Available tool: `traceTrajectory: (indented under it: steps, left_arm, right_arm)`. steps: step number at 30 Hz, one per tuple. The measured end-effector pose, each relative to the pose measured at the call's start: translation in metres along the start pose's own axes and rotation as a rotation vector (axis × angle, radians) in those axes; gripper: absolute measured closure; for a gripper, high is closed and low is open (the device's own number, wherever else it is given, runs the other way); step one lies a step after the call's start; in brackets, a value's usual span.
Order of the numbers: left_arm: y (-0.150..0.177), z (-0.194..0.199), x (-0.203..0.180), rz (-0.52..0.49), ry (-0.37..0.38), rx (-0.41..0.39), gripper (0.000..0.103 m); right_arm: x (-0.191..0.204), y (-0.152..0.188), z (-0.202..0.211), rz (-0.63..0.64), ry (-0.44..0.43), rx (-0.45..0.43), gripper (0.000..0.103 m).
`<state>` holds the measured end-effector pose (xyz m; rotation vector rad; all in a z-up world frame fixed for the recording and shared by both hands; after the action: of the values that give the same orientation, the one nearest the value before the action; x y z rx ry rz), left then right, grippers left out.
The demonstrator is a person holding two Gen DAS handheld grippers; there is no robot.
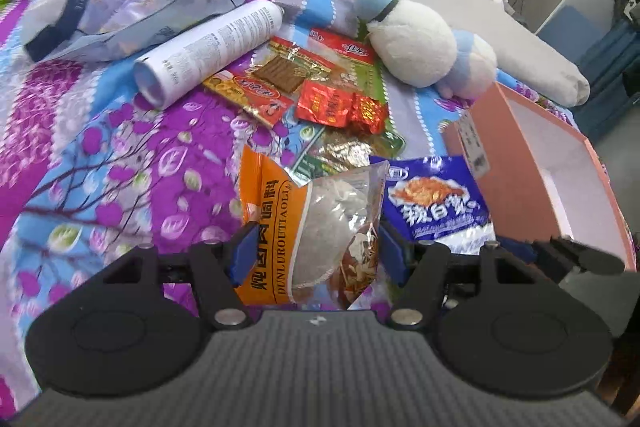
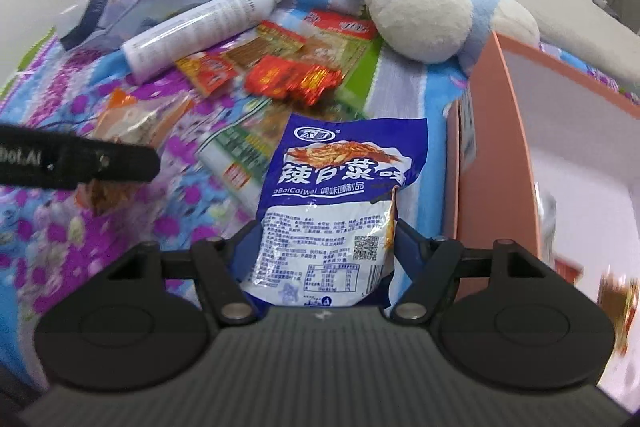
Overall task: Organize snacks
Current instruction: 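Carry both bags over the pink box with the left and right tools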
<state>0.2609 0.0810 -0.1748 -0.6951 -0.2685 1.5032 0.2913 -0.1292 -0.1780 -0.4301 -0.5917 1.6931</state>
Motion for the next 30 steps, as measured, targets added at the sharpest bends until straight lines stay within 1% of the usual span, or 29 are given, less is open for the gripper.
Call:
traceTrajectory:
  steps: [4, 9, 15, 20, 23, 26, 30]
  left_arm:
    - [0.022, 0.025, -0.010, 0.000, 0.009, -0.022, 0.035]
    - [0.050, 0.053, -0.022, -0.004, 0.018, -0.047, 0.035]
    - [0.074, 0.079, -0.028, -0.028, 0.023, -0.056, 0.035]
    - [0.078, 0.099, -0.029, -0.042, 0.023, -0.083, 0.035]
    - [0.075, 0.109, -0.031, -0.038, 0.025, -0.104, 0.035]
    - [0.071, 0.119, -0.039, -0.049, 0.029, -0.129, 0.035]
    - [0.068, 0.129, -0.057, -0.073, 0.056, -0.154, 0.035]
  right_arm:
    - [0.006, 0.027, 0.026, -0.035, -0.022, -0.011, 0.032]
    - [0.014, 0.057, 0.056, -0.051, -0.032, -0.040, 0.033]
    - [0.018, 0.080, 0.086, -0.089, -0.037, -0.092, 0.034]
    - [0.020, 0.090, 0.111, -0.128, -0.041, -0.139, 0.034]
    - [0.020, 0.090, 0.126, -0.125, -0.040, -0.172, 0.034]
    - [0.016, 0.086, 0.143, -0.124, -0.039, -0.215, 0.035]
    - [0.005, 0.083, 0.167, -0.150, -0.031, -0.276, 0.035]
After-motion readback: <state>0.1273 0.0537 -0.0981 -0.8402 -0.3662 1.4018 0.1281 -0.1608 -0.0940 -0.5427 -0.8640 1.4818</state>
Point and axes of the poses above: each gripper's, at about its wrist camera, not at the fingertips, and z roughly against the way its jaws point, x to its left, y to its underside, the point moved 1 cm from there along -z, roughly the way its jaws point, and after that the axes turned 9 degrees about -z, right-handed, at the moved point
